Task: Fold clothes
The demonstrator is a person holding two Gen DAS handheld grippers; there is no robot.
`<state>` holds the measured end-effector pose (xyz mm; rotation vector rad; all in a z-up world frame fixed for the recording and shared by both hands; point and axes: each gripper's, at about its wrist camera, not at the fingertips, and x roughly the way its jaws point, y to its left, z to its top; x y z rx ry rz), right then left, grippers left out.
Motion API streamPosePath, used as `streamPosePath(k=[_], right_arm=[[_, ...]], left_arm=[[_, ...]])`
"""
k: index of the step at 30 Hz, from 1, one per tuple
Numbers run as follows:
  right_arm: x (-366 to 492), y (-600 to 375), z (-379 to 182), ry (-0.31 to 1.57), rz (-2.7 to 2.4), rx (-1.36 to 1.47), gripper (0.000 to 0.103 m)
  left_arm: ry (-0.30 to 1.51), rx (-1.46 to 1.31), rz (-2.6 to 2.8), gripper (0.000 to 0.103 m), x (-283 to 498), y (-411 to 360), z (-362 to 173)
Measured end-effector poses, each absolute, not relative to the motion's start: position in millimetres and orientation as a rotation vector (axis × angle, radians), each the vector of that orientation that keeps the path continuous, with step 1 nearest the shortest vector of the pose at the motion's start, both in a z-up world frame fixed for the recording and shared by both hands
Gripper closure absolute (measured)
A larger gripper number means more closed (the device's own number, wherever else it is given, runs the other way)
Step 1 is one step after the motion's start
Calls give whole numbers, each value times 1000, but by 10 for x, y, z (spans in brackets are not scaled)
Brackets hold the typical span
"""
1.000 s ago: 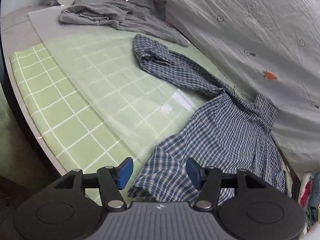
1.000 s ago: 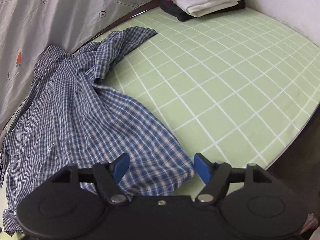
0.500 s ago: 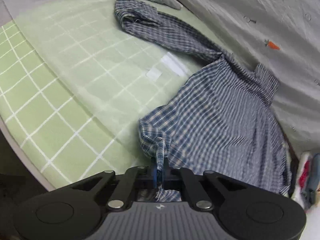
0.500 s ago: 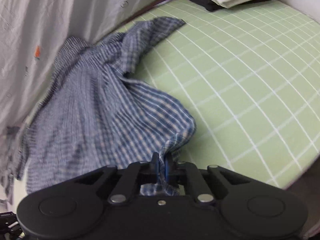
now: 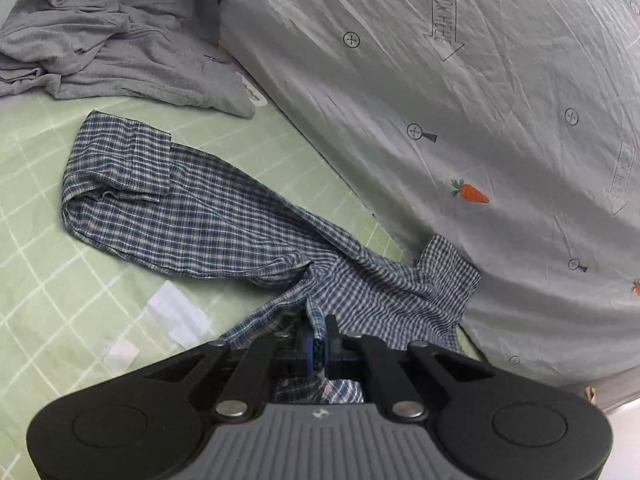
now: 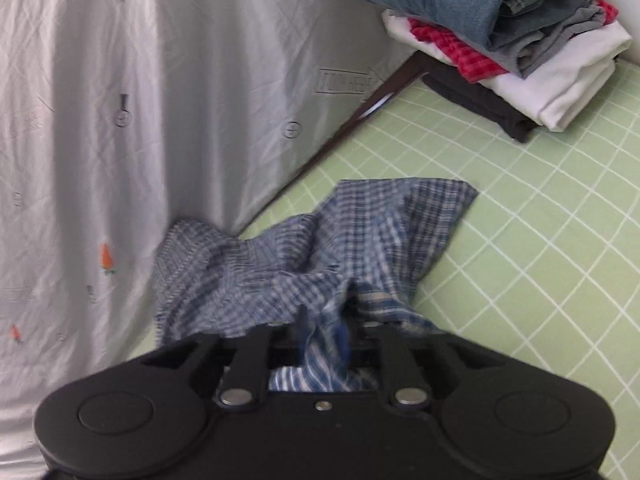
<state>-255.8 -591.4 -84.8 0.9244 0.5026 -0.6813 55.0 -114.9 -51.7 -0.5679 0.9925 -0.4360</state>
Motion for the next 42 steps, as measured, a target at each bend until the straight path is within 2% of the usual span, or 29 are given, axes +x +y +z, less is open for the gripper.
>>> streamPosePath(k=[7, 12, 14, 16, 19, 20, 27, 28, 30, 31, 38, 42], right_arm=[[-3047, -5430, -1253, 470, -704, 1099, 53], [-3028, -5039, -1614, 514, -574, 1235, 63], [-2939, -4931, -1698, 528, -534, 1262, 63], [-2855, -4847, -1764, 534, -499, 1292, 63], [-2791, -4799, -1780, 526, -482, 1305, 62], [-2791, -4798, -1785, 520, -479, 1313, 62], [-2768, -4871, -1871, 495, -454, 1391, 62], [-2763, -4874, -1868, 487, -433, 1402, 66], [-2747, -4877, -1860, 471, -387, 1426, 94], [-2750, -4875, -1851, 451, -357, 1452, 97], [-2634, -4925, -1699, 359, -248, 1503, 97], [-2563, -4963, -1719, 396, -291, 1494, 90]], left_arm=[[1049, -558, -402, 98, 450, -1006, -735], [1090, -550, -377, 98, 379, -903, -891], [1106, -547, -368, 91, 351, -862, -953], [1108, -553, -356, 75, 325, -822, -962], [1091, -591, -346, 62, 266, -733, -941], [1090, -605, -350, 61, 242, -712, -941], [1138, -610, -368, 61, 149, -762, -1081], [1141, -610, -373, 60, 149, -769, -1089], [1140, -604, -381, 59, 150, -784, -1080], [1141, -601, -384, 59, 145, -797, -1079], [1170, -594, -411, 59, 90, -929, -1138], [1169, -616, -401, 57, 102, -944, -1155]])
